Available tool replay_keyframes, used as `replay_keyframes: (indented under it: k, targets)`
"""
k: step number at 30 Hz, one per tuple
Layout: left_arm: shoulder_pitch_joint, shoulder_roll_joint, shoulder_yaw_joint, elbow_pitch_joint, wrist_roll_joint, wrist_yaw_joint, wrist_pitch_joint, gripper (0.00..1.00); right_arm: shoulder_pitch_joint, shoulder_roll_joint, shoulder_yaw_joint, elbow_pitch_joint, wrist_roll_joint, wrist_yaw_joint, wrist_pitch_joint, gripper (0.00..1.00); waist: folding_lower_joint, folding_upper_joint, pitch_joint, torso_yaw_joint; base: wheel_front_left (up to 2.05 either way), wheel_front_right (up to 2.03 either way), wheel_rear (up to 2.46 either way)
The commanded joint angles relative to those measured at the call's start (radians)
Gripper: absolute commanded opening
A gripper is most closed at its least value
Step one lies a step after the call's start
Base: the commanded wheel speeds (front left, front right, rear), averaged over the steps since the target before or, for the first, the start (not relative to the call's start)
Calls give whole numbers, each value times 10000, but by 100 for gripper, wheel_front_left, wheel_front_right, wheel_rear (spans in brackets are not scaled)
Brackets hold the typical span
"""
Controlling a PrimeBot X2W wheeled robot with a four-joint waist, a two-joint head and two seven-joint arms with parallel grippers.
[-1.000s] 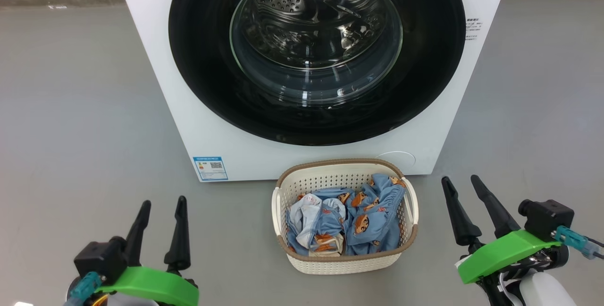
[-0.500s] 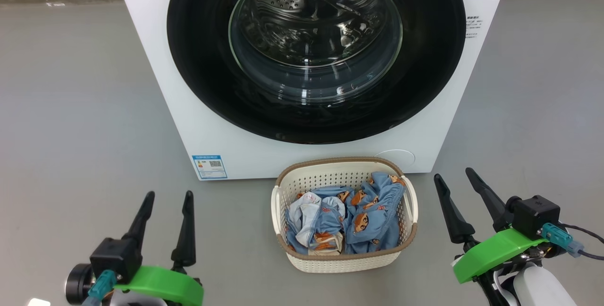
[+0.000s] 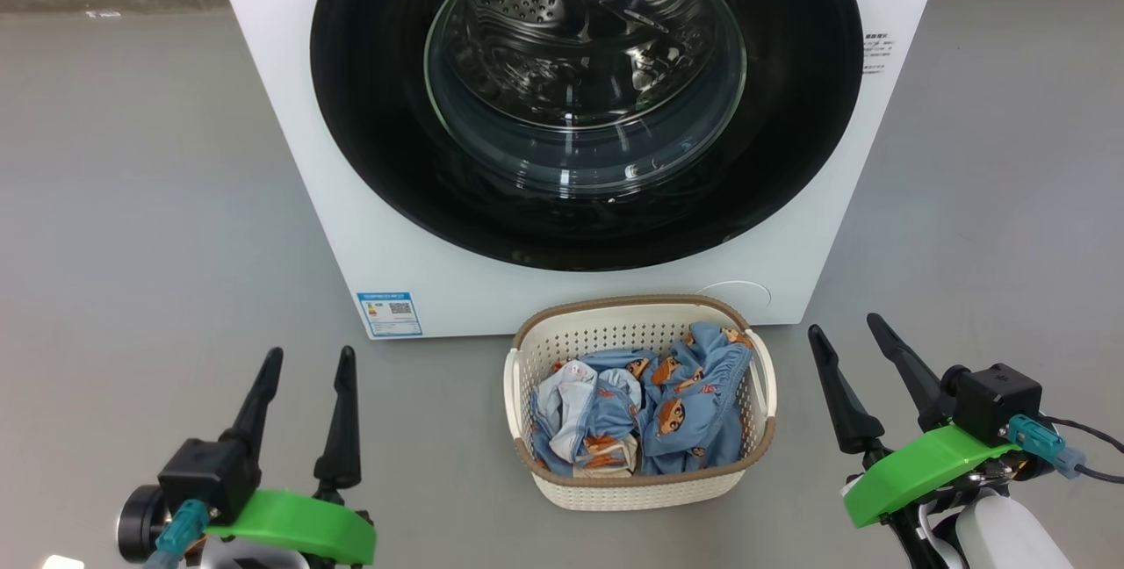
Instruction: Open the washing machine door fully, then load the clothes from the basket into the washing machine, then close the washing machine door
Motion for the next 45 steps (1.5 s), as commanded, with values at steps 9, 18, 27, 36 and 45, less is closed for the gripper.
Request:
replay_keyframes:
  k: [9, 18, 27, 36, 45]
  targets:
    - [-190, 172, 324, 3, -111, 109, -63, 100, -331, -77, 231, -203, -111, 16, -122, 100, 0, 0, -57, 18, 0, 0, 0]
    - [-207, 172, 356, 79, -185, 100, -63, 100, -314, -82, 286, -202, -72, 16, -122, 100, 0, 0, -73, 16, 0, 0, 0]
    - [-215, 172, 375, 183, -147, 93, -63, 100, -322, -83, 297, -201, -63, 16, -122, 100, 0, 0, -89, 33, 0, 0, 0]
    - [-241, 172, 367, 256, -207, 91, -63, 100, -332, -88, 314, -185, -48, 16, -122, 100, 0, 0, -90, 42, 0, 0, 0]
    - [-255, 172, 390, 218, -234, 94, -63, 100, -327, -66, 295, -200, -72, 16, -122, 100, 0, 0, -68, 30, 0, 0, 0]
